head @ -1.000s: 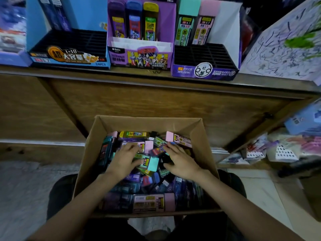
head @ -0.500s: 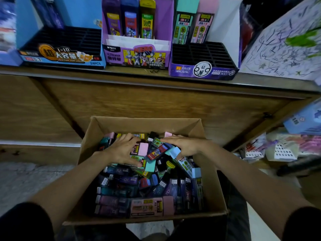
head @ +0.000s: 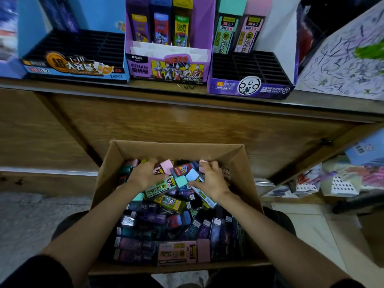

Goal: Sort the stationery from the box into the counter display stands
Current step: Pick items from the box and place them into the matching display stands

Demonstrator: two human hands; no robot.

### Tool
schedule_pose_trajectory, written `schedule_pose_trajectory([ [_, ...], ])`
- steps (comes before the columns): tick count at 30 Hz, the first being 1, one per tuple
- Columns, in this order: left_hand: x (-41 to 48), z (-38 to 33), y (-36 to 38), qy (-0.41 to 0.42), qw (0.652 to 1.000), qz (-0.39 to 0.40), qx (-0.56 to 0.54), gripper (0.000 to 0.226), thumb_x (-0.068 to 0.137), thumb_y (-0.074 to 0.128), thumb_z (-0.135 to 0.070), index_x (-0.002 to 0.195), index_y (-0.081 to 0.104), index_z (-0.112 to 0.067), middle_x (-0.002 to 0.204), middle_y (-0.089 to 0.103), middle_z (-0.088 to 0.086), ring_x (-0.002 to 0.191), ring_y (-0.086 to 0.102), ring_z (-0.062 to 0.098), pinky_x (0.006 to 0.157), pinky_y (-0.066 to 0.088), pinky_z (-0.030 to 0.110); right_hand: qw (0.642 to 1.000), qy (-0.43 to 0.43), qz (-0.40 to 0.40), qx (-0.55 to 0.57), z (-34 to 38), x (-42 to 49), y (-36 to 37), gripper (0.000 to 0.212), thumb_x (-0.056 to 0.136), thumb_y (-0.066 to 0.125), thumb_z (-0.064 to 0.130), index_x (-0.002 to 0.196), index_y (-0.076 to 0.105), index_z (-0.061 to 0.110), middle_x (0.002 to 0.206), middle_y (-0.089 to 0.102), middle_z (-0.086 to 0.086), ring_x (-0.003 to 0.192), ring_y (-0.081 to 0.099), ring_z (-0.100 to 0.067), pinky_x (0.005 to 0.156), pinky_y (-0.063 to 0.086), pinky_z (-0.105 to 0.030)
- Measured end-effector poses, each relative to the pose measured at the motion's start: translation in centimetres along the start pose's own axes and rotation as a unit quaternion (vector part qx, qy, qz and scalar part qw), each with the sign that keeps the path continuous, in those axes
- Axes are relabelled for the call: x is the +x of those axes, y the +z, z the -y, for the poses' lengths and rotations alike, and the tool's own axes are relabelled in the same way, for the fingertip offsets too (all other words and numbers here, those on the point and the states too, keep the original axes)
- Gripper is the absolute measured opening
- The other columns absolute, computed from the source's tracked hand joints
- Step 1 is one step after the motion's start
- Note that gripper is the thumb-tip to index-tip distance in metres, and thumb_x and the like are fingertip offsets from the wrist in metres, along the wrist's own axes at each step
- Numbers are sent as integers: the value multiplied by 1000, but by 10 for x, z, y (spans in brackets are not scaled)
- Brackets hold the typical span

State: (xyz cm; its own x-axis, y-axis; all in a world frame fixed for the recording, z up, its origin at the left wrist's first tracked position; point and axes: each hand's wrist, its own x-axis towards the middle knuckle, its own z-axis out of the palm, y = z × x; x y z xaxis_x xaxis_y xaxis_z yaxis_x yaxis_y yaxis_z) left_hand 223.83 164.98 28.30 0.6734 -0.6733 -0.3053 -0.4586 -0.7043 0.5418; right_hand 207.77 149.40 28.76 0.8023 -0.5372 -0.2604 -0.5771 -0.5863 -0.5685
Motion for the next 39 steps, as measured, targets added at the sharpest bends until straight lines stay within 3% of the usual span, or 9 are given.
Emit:
schedule_pose_trajectory([
  [6,-5,-4,-9,12,990,142,23,108,65,79,-53,148,23,-11,149,37,5,136,33,22,106,24,30,991,83,-8,102,-8,-17,-1,62,77,77,22,128,45,8,130,37,-12,118,43,-25,86,34,-20],
  [10,-9,-11,-10,14,988,152,-8,105,66,82,-43,147,26,-7,149,37,9,134,36,24,109,33,35,962,149,-12,230,-8,-24,-5,48,78,76,12,114,46,6,92,52,0,83,49,-13,56,38,-16],
  [16,-13,-22,-4,-1,989,146,-13,106,69,82,-36,149,19,-8,154,26,10,139,29,27,110,31,34,951,185,-29,247,5,-18,-3,56,78,75,12,120,40,1,104,48,-7,99,50,-22,75,37,-24],
  [24,-11,-37,-4,-18,983,177,-40,109,69,83,-31,150,15,-7,157,19,10,141,25,28,113,28,36,804,290,-105,508,10,-17,-6,40,80,68,-2,117,53,-2,108,64,-24,78,60,-26,66,47,-30],
  [28,-12,-41,-4,-13,978,192,-82,90,78,77,-26,147,24,-2,154,26,13,139,29,29,112,28,35,841,255,-96,467,6,-23,-13,24,84,65,-1,108,63,1,108,66,-20,93,63,-31,82,50,-37],
  [34,-29,-36,-21,6,968,161,-192,39,95,55,-22,132,46,-12,127,54,-2,113,50,13,81,36,18,928,74,-111,347,3,-34,-47,22,84,64,-1,106,65,2,103,70,-10,85,62,-10,75,48,-21],
  [36,-35,-35,-30,-17,964,107,-243,36,97,52,-25,132,47,-18,131,48,-7,120,41,12,91,26,10,946,35,-113,303,8,-39,-66,23,85,66,4,108,66,8,98,69,-1,82,60,-1,70,46,-11],
  [37,-37,-34,-34,-39,956,87,-278,36,96,53,-26,131,50,-16,134,51,0,126,41,19,106,26,21,951,17,-113,288,12,-41,-76,24,86,66,6,109,65,9,95,69,3,81,60,1,67,45,-8],
  [39,-43,-39,-44,-75,933,80,-342,34,94,56,-21,127,53,-11,128,58,16,121,51,36,106,36,49,956,-21,-102,276,21,-46,-100,23,86,66,8,108,65,12,93,69,6,80,63,0,66,48,-9],
])
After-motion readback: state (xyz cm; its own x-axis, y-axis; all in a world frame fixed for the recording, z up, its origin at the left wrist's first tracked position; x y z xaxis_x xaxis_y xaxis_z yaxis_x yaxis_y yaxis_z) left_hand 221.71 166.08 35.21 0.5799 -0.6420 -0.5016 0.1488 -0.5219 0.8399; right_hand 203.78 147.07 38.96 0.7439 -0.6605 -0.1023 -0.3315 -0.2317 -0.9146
